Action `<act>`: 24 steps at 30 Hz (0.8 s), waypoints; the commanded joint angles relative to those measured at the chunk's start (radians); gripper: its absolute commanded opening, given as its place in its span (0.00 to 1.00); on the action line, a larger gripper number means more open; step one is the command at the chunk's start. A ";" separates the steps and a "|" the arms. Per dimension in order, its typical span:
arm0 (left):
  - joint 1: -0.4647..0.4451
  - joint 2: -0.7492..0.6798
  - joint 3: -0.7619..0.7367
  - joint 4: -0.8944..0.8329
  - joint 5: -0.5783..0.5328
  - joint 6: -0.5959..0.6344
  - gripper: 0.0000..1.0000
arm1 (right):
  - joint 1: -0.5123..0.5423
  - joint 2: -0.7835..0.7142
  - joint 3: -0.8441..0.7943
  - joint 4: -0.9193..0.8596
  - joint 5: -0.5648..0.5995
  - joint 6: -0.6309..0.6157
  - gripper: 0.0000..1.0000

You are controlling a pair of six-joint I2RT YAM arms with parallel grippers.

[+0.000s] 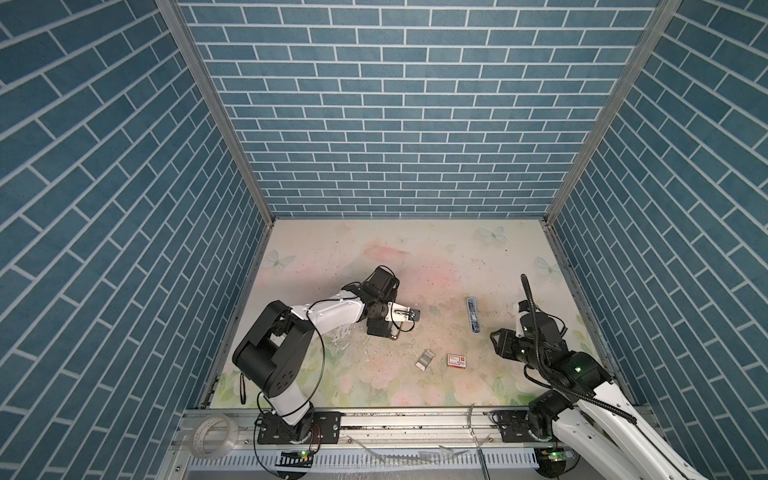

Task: Load the staples into the stapler
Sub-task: 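Lower the left gripper over the cream staple holder while right gripper withdraws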

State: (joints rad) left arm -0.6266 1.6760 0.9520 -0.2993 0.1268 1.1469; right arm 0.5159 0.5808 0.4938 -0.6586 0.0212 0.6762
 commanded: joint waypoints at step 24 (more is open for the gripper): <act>-0.075 -0.039 -0.095 0.035 0.073 -0.150 0.99 | -0.001 0.047 -0.018 0.057 -0.001 0.005 0.48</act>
State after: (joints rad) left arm -0.6838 1.6501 0.8818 -0.2394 0.1894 1.0161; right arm 0.5159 0.6235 0.4866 -0.6167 0.0208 0.6758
